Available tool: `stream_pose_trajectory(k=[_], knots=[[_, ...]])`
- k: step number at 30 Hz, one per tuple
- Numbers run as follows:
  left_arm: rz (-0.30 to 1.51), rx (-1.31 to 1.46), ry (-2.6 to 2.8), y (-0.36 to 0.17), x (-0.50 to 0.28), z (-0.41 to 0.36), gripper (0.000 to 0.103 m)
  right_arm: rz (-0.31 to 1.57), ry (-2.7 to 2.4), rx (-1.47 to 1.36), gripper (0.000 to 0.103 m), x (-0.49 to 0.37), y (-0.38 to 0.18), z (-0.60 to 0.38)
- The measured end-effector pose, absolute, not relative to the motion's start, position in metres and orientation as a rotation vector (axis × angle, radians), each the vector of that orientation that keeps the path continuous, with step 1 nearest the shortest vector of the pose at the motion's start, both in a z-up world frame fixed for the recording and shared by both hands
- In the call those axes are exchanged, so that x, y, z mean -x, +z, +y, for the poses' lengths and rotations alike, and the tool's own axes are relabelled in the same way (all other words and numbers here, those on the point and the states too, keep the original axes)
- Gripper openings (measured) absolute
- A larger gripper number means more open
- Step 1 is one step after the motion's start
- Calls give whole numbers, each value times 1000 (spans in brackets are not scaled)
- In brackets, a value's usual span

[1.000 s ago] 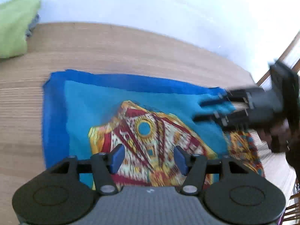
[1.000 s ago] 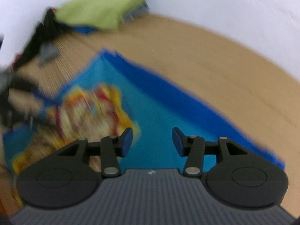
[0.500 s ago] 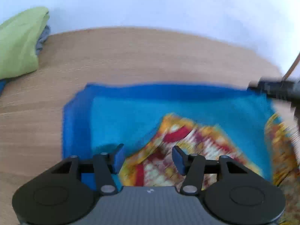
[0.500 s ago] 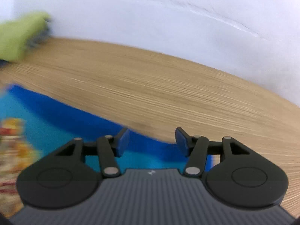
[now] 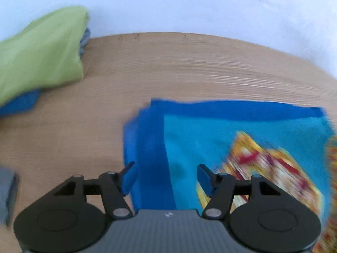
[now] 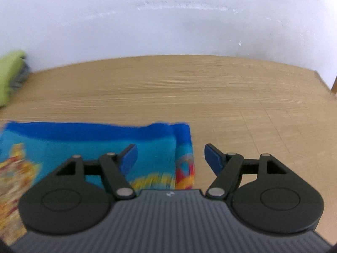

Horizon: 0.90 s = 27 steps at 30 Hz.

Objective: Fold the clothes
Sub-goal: 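Pull both open grippers back from the folded scarf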

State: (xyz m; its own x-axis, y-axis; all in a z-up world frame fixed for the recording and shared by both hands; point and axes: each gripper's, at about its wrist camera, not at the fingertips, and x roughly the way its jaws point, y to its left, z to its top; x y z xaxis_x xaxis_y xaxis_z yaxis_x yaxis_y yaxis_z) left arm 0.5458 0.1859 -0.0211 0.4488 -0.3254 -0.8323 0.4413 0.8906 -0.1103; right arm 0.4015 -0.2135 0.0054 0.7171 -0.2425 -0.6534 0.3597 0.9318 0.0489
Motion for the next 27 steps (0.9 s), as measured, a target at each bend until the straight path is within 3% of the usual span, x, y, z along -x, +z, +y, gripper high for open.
stream_pose_trajectory(k=[5,11,13,15,17,18,27], knots=[[1014,-48,-633,-7,-448,211,69,691,-202,-124,73,-299,33,-151],[1111,-196,-737,-45,-359,192,65,798,-70,-69,73,-260,-10,-52],[1064,-251,-726,-52,-349,196,67,846,-79,-14,73,-254,-27,-30],[1043,-330,-676,-54,-342,200,70,848,-98,-32,73,-242,-37,-31],[1040,-352,-615,-57,-342,207,86,848,-124,-95,74,-228,-36,-47],[1054,-325,-584,-59,-344,213,87,854,-142,-94,74,-224,-35,-54],[1081,-297,-310,-47,-311,234,80,835,-272,-69,75,-159,-21,-93]])
